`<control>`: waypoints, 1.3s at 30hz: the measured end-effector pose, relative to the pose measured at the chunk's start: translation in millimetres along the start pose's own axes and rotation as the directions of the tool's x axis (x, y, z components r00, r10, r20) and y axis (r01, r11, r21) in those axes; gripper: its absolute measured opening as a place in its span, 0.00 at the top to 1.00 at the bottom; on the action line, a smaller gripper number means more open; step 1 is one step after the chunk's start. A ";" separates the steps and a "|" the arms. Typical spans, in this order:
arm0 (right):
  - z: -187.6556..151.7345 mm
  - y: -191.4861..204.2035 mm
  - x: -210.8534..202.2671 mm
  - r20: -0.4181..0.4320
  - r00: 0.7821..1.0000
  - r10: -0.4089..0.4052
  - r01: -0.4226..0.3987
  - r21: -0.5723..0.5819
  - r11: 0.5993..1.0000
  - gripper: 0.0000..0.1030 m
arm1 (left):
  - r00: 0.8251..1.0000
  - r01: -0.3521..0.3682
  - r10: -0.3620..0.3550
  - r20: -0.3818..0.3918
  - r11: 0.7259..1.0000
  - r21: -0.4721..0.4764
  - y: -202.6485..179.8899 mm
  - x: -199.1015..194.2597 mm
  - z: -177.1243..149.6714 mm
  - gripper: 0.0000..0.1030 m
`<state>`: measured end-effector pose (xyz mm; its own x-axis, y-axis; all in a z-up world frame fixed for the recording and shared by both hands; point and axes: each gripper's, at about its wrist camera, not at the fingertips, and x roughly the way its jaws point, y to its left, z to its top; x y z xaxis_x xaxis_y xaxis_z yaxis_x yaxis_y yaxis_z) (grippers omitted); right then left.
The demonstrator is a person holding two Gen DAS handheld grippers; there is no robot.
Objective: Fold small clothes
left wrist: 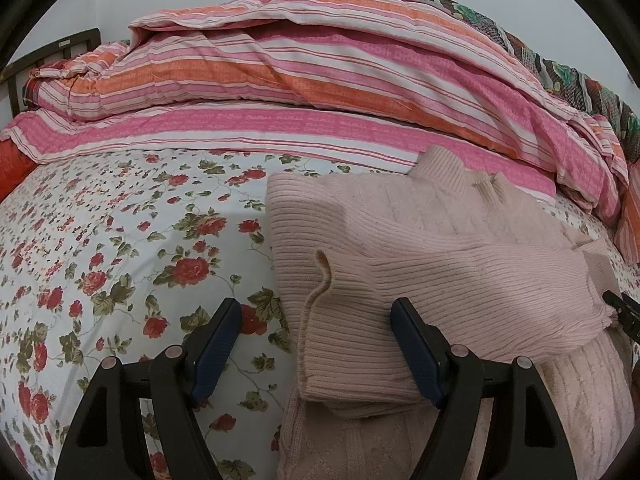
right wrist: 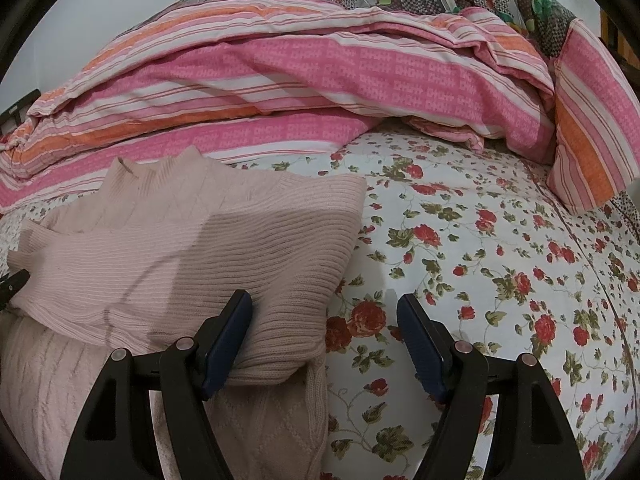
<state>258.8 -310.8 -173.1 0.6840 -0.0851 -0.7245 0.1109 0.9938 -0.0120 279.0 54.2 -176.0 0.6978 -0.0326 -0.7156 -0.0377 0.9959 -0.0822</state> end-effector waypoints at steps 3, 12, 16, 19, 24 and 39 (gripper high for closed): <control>0.3 0.4 -0.5 -0.001 1.000 0.002 -0.002 0.005 1.000 0.29 | 1.000 0.000 0.000 0.000 1.000 -0.001 0.2 0.1 0.0 0.26; 0.0 -1.1 -1.5 0.004 1.000 0.003 -0.003 0.013 1.000 0.28 | 1.000 0.010 -0.010 0.009 1.000 -0.017 2.5 -2.4 -1.4 0.26; -1.0 -0.4 -4.0 0.016 1.000 0.001 -0.002 0.015 1.000 0.28 | 1.000 0.005 -0.005 0.010 1.000 -0.014 1.4 -2.6 -1.6 0.26; -0.6 -0.5 -3.0 0.011 1.000 0.006 -0.007 0.020 1.000 0.28 | 1.000 0.000 0.000 0.013 1.000 -0.017 1.2 -4.2 -2.4 0.26; -0.9 0.8 -3.2 0.012 1.000 -0.003 0.002 0.020 1.000 0.28 | 1.000 0.015 -0.014 0.012 0.999 -0.032 4.5 -4.2 -2.5 0.26; -1.0 -1.4 -4.6 0.003 1.000 0.013 -0.013 0.031 0.999 0.27 | 0.999 0.032 -0.032 0.008 0.998 -0.046 6.7 -5.7 -3.0 0.26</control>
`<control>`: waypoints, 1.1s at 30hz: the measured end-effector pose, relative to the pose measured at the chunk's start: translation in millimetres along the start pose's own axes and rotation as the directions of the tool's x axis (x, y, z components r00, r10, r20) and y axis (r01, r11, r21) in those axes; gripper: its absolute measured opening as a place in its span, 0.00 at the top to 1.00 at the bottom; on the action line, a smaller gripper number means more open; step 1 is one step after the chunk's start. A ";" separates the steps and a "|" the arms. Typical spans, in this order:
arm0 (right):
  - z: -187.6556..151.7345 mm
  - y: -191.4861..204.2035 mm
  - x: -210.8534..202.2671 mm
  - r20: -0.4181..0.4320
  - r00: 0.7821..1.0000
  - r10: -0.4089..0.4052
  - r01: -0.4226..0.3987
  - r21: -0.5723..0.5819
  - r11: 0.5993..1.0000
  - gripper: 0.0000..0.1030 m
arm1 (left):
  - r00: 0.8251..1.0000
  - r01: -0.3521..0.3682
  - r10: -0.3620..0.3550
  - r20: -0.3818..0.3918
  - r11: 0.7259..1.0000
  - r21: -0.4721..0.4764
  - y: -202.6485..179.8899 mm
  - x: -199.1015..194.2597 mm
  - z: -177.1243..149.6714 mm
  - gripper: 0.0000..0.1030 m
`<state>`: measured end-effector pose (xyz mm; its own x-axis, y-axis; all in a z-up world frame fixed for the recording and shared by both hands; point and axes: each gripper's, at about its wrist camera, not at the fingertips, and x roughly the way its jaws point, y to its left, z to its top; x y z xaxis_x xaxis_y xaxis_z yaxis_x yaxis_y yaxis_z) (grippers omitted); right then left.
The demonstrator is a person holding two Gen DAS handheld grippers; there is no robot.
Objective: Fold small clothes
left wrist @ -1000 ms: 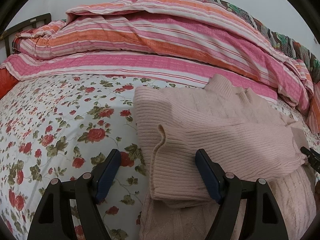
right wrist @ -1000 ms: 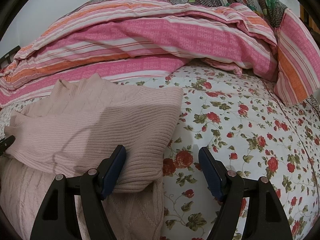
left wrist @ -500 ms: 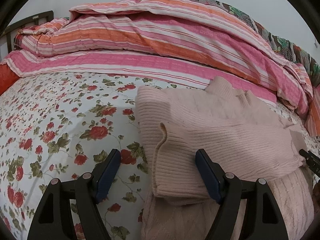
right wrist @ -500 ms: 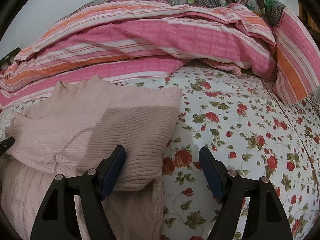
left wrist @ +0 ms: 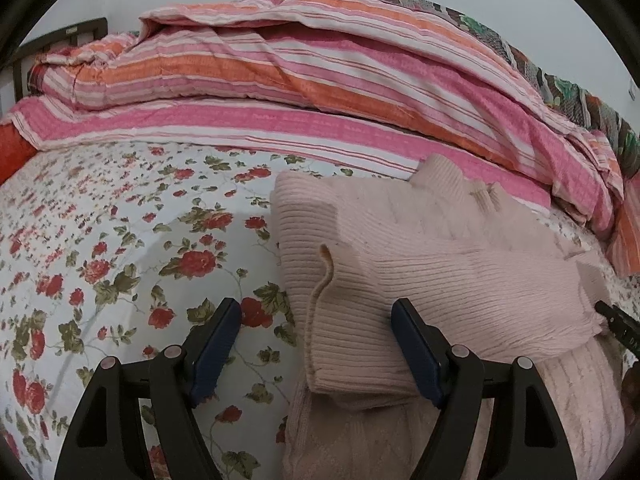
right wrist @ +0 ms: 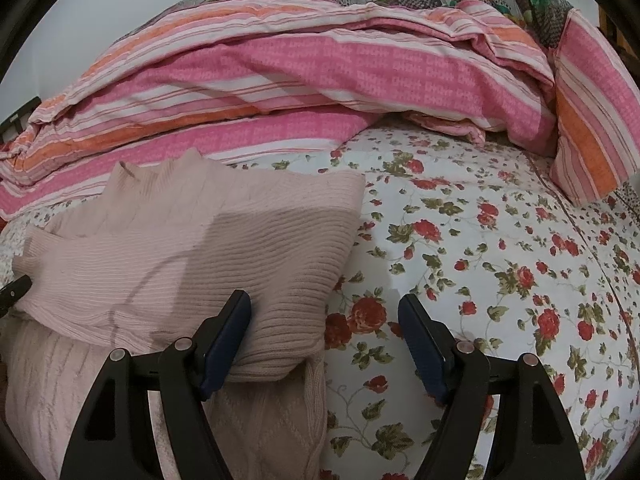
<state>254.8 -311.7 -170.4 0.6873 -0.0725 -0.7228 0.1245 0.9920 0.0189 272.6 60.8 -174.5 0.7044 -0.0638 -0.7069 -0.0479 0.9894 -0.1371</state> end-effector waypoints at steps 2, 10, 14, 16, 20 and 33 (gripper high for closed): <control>-1.6 0.6 -7.2 0.003 1.000 -0.015 0.015 0.005 1.000 0.27 | 1.000 0.027 -0.027 -0.002 1.000 0.001 2.6 -6.5 -3.6 0.25; -29.9 14.2 -83.1 0.088 0.996 0.030 -0.022 -0.090 0.996 0.25 | 0.995 0.094 -0.094 0.015 0.996 -0.008 24.5 -49.3 -33.1 0.23; -48.9 4.6 -115.8 0.140 0.990 0.034 -0.024 -0.070 0.997 0.25 | 0.992 0.123 -0.123 0.020 0.992 -0.030 31.7 -71.4 -48.6 0.23; -60.6 -2.2 -130.8 0.149 0.987 0.052 -0.045 -0.048 0.998 0.25 | 0.991 0.135 -0.135 0.014 0.990 -0.030 34.6 -80.1 -56.3 0.23; -87.7 -13.1 -153.1 0.154 0.987 0.042 -0.043 0.000 0.999 0.25 | 0.985 0.173 -0.173 0.005 0.984 -0.037 40.2 -102.0 -77.5 0.24; -182.5 -28.2 -189.3 0.047 0.976 0.212 -0.216 0.085 0.973 0.37 | 0.951 0.302 -0.302 -0.058 0.953 -0.017 50.6 -157.2 -170.1 0.25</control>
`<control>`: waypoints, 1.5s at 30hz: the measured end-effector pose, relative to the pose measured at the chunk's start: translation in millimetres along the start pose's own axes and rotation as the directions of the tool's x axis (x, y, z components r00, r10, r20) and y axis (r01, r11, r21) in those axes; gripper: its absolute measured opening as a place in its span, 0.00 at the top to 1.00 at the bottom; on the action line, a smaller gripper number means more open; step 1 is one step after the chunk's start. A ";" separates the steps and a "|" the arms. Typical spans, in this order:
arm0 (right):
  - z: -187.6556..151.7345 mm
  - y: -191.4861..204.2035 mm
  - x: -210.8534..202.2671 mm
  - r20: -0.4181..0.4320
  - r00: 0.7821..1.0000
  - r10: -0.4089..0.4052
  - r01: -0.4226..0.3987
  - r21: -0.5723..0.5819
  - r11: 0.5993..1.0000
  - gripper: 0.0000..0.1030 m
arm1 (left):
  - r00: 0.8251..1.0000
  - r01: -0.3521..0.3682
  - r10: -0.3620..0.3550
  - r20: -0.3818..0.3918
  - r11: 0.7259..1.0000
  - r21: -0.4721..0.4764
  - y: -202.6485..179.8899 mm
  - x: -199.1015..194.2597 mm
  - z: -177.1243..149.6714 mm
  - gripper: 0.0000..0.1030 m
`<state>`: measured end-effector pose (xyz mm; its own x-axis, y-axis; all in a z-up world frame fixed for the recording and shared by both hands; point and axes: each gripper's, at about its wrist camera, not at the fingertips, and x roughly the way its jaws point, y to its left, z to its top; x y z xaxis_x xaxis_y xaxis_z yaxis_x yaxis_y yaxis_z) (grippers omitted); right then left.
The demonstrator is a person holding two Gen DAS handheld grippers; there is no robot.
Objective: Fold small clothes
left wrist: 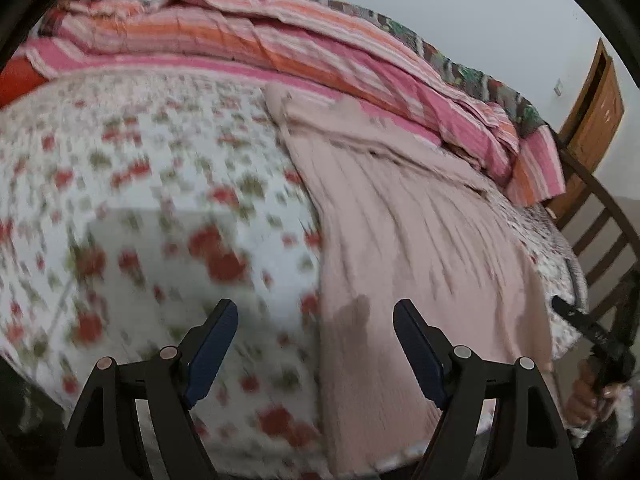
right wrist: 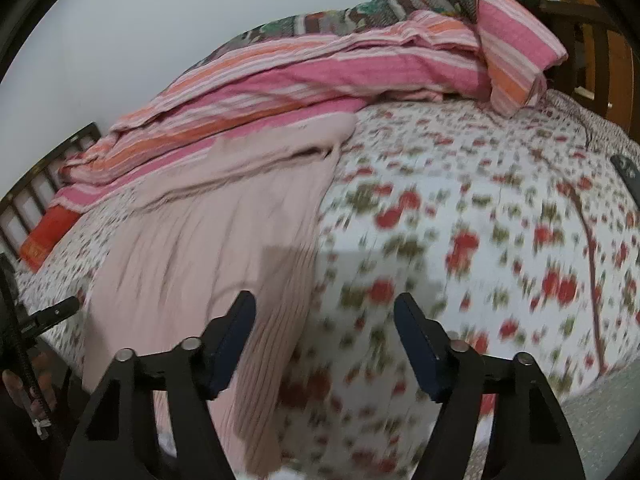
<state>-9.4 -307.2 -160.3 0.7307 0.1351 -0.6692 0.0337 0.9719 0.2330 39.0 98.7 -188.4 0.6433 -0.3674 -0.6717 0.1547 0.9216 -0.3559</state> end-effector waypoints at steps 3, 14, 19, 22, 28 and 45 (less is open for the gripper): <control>-14.9 6.6 0.2 -0.015 0.999 0.038 -0.038 -0.005 0.999 0.44 | 1.000 0.000 0.000 -0.019 1.000 0.018 -7.1 4.6 -14.7 0.30; -28.0 22.4 14.8 -0.033 0.997 0.067 -0.070 -0.073 0.995 0.95 | 0.999 -0.018 0.017 -0.039 0.999 -0.033 -16.7 18.1 -16.7 0.93; -33.1 -9.0 1.2 -0.004 0.999 0.052 -0.052 -0.016 0.999 0.95 | 0.999 0.027 -0.026 0.020 0.998 -0.060 2.9 -2.3 -15.8 0.93; -38.0 -5.2 10.3 -0.047 0.998 0.033 -0.035 -0.051 0.998 0.93 | 0.998 0.068 -0.068 0.005 0.993 -0.092 6.0 1.1 -15.2 0.93; -17.7 6.3 11.7 0.003 0.996 0.085 -0.084 -0.059 0.995 0.65 | 0.998 0.064 -0.065 -0.020 0.997 -0.049 -8.1 15.5 1.9 0.72; -35.6 6.5 15.4 -0.097 0.989 0.109 -0.114 -0.049 0.992 0.65 | 0.980 0.168 -0.178 -0.087 0.979 -0.113 -6.3 7.2 -33.2 0.72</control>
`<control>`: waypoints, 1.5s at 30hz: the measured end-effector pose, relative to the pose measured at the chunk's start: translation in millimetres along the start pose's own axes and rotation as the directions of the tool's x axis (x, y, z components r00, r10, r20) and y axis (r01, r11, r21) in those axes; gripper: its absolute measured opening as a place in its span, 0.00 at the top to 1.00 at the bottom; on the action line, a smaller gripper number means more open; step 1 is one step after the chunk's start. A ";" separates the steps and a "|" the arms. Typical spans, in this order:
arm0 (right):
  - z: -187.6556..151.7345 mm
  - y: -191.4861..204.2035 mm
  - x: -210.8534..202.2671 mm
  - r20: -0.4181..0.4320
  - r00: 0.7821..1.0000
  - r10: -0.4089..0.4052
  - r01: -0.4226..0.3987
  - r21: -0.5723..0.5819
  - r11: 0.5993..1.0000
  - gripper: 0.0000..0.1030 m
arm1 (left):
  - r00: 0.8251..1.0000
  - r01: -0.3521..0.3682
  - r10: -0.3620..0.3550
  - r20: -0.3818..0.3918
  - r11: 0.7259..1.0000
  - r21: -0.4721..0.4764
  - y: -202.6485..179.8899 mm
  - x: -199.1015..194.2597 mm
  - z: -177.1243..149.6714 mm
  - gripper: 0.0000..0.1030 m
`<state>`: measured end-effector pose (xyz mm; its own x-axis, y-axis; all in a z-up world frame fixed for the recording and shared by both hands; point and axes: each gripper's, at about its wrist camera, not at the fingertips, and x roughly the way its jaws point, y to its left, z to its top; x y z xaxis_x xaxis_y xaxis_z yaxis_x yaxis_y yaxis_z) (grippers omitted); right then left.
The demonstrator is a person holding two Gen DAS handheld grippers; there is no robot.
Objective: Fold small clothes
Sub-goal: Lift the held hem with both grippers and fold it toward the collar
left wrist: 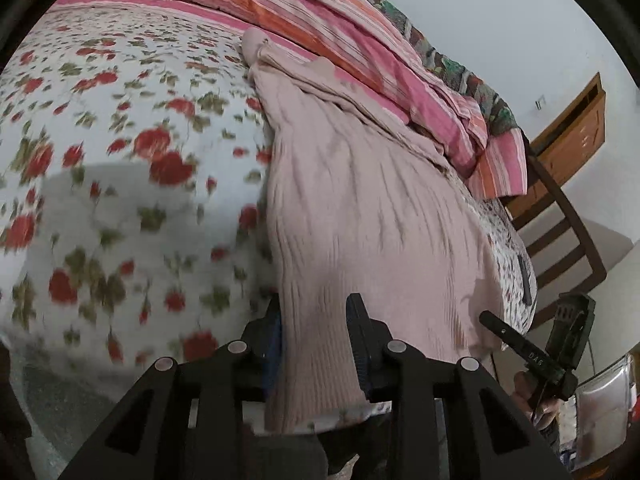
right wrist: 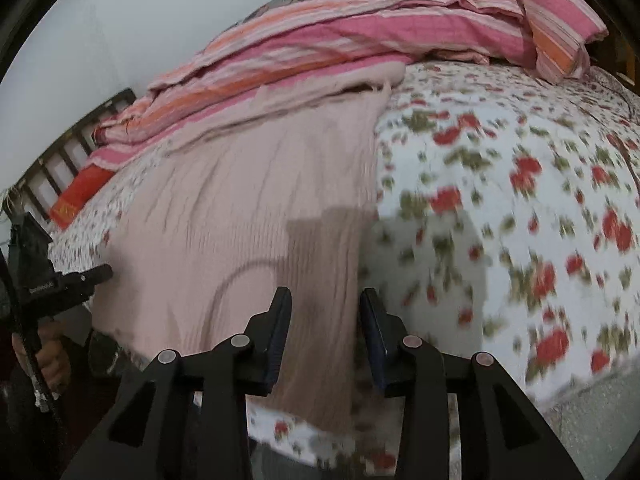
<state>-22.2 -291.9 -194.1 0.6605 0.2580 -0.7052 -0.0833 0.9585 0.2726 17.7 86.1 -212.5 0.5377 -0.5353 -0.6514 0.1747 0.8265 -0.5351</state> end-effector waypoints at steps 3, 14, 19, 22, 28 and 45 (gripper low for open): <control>-10.0 -1.8 -6.6 0.004 1.000 0.005 -0.005 -0.002 1.000 0.65 | 1.000 -0.006 0.006 -0.004 1.000 0.004 -1.1 -3.9 -8.8 0.72; -23.3 6.9 -5.5 -0.005 1.000 0.014 -0.014 -0.044 0.999 0.93 | 0.999 0.026 -0.024 0.027 0.999 -0.043 0.5 -11.6 -18.5 0.94; -12.7 6.4 -27.9 0.066 0.991 0.116 -0.115 -0.019 0.993 0.95 | 0.981 0.183 -0.172 0.091 0.974 -0.131 7.0 -39.9 -1.6 0.93; 5.1 5.4 -47.0 0.123 0.978 0.170 -0.171 -0.004 0.985 0.95 | 0.959 0.256 -0.235 0.156 0.957 -0.136 3.5 -61.3 16.3 0.93; 53.8 0.5 -66.4 0.248 0.944 0.217 -0.234 0.042 0.971 0.95 | 0.949 0.203 -0.182 0.256 0.977 -0.059 -21.8 -81.3 68.0 0.93; 210.9 -29.9 26.2 0.309 0.923 0.228 -0.312 0.258 0.914 0.95 | 0.939 0.085 -0.023 0.343 0.983 -0.166 -15.1 0.2 214.9 0.93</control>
<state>154.9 -339.4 -82.7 0.8211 0.4196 -0.3870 -0.0899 0.7645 0.6383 192.4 110.9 -88.9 0.7838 -0.4624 -0.4145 0.0807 0.7378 -0.6702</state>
